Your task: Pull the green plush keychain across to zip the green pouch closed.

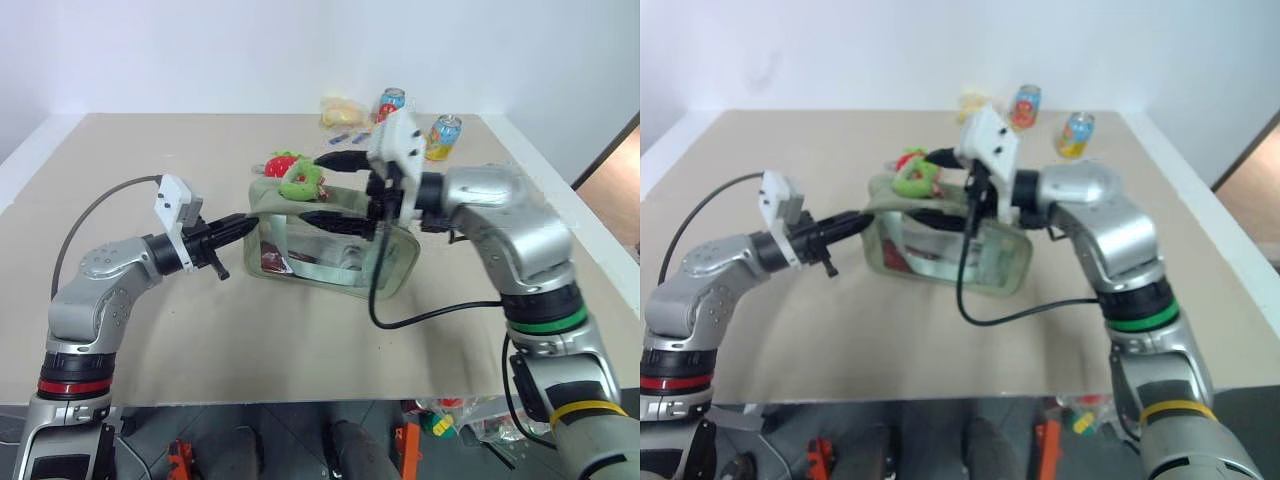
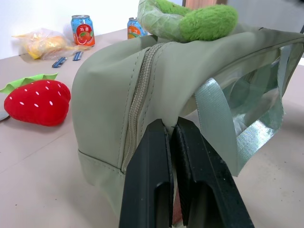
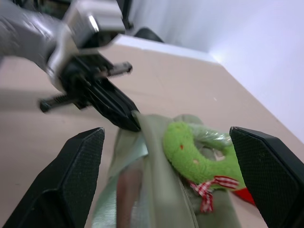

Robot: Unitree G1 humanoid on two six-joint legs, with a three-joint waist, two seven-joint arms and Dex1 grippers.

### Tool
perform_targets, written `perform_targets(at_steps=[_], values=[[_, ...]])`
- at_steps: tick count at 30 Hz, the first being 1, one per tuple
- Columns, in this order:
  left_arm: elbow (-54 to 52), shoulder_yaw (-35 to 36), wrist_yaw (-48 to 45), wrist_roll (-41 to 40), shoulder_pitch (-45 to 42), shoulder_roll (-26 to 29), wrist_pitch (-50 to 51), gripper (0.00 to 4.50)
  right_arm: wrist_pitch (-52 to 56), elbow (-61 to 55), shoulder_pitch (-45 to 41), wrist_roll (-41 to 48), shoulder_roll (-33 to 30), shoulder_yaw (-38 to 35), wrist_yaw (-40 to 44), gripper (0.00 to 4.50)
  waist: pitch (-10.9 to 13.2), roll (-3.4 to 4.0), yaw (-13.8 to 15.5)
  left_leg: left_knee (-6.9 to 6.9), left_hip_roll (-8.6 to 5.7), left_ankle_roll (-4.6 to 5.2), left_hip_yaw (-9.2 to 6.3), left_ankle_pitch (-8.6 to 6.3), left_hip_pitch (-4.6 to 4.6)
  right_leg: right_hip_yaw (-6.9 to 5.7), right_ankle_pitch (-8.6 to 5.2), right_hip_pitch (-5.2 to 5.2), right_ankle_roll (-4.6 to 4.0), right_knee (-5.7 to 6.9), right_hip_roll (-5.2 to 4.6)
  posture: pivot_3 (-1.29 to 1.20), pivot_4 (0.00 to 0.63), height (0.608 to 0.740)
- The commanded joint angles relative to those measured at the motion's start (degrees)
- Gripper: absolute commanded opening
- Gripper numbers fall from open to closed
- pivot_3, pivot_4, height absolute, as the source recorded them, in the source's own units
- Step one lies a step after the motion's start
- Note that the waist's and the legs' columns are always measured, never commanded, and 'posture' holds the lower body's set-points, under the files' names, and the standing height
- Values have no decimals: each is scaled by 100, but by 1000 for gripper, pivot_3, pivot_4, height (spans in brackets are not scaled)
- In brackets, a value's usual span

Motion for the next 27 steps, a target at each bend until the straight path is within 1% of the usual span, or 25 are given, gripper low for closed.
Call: perform_targets(at_steps=[1,5,8,13,15,16,17,18,19,20,27], values=[[-201,-66,39,-31,27,-22,1,0,-328,291,-320,-228,160,-41,26,4381,0,0,3,-1,0,0,0,0,-1,-1,1,0,2,-2,0,0,150,740],[-216,-88,70,-26,56,-16,-9,0,-424,660,-451,-405,323,2,71,4381,0,0,0,-2,1,0,-4,-1,-2,-6,5,0,8,-2,0,0,150,740],[-205,-104,79,-3,83,-11,-24,0,-245,760,-449,-286,478,-125,79,3560,0,0,1,-2,2,0,-10,-1,-1,-14,2,1,1,-2,1,0,150,740],[-214,-104,111,-10,83,-23,-7,0,-248,839,-375,-403,516,-93,153,1823,0,0,2,-1,2,0,-12,-1,-1,-16,2,2,-1,-1,0,0,150,740],[-202,-119,112,5,82,-25,-21,0,-277,873,-334,-448,518,-79,148,1823,0,0,1,-1,2,0,-11,-1,-1,-15,1,2,-1,-2,0,0,150,740],[-196,-123,114,6,79,-31,-23,0,-235,869,-319,-418,533,-101,141,1119,0,0,1,-1,2,0,-11,-1,-1,-15,1,2,-2,-2,0,0,150,740],[-194,-130,117,8,75,-34,-23,0,-199,864,-312,-398,543,-120,139,880,0,0,1,-1,2,0,-12,-1,-1,-16,1,2,-2,-1,0,0,150,740],[-198,-139,119,10,74,-36,-22,0,-181,854,-303,-393,538,-130,143,394,0,0,1,-1,2,0,-12,-1,0,-17,1,2,-2,-1,0,0,150,740],[-203,-146,121,10,74,-36,-17,0,-164,843,-297,-389,527,-134,156,144,0,0,1,-1,3,0,-13,-1,0,-18,1,2,-2,-1,1,0,150,740],[-199,-155,122,17,67,-34,-19,0,-161,840,-292,-395,513,-137,166,19,0,0,1,-1,3,0,-13,-1,0,-18,1,2,-2,-1,1,0,150,740],[-139,-170,143,33,-13,-16,-26,0,-204,812,-261,-428,464,-149,195,19,0,0,2,-1,2,0,-13,-1,0,-18,1,3,-2,-1,0,0,150,740]])
